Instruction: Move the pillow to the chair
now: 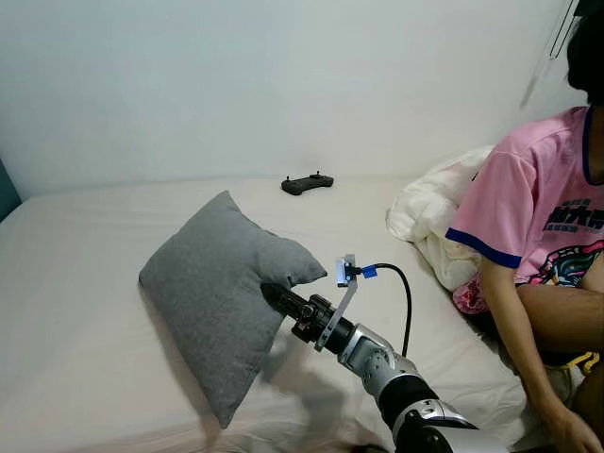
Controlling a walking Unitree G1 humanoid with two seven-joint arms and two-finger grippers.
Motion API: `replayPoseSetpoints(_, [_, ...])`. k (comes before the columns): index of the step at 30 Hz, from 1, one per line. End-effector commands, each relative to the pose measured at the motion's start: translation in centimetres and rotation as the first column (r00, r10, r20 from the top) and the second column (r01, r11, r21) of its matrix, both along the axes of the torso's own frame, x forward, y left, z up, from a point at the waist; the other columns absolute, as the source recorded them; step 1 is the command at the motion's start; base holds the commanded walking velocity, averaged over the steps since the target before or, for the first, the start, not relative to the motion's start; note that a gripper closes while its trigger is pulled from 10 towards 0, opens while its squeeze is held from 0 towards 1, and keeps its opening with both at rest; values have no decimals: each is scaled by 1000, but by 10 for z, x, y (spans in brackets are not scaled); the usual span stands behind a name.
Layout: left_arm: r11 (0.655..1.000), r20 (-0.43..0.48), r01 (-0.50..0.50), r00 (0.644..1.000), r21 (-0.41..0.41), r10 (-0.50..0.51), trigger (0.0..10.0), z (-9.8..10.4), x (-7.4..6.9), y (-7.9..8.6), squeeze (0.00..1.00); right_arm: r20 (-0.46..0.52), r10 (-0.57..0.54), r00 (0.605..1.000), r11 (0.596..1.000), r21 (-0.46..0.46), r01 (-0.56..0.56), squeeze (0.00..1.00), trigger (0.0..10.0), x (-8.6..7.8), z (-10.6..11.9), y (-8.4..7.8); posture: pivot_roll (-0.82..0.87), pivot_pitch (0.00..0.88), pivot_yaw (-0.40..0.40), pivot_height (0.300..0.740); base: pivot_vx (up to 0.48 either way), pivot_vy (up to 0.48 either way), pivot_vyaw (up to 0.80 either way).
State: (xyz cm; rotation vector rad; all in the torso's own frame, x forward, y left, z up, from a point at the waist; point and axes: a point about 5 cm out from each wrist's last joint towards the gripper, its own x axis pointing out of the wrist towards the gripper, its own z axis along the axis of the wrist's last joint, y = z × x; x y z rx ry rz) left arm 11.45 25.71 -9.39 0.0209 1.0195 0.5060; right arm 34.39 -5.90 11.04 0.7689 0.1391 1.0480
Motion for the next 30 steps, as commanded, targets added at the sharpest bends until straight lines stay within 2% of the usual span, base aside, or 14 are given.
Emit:
replayPoseSetpoints(1, [1000,-25,11,1000,-8,-11,10000,-3,-3,-4,0,12,2,1000,1000,-9,-2,0,0,0,1,2,111,2,-81,564,0,0,0])
replayPoseSetpoints(15, [1000,22,3,1000,0,-3,10000,4,13,0,0,-59,-76,995,994,-86,71,0,0,-3,-16,-4,98,3,-76,607,0,0,0])
replayPoseSetpoints(28, [1000,26,-2,1000,-7,2,10000,5,15,2,0,-64,-69,996,994,-85,64,0,0,-6,-20,-2,91,17,-71,655,-446,0,0])
replayPoseSetpoints(30, [1000,9,2,1000,-3,-2,10000,3,11,2,0,-62,-65,996,995,-84,60,0,0,-6,-19,-2,91,17,-71,664,0,0,0])
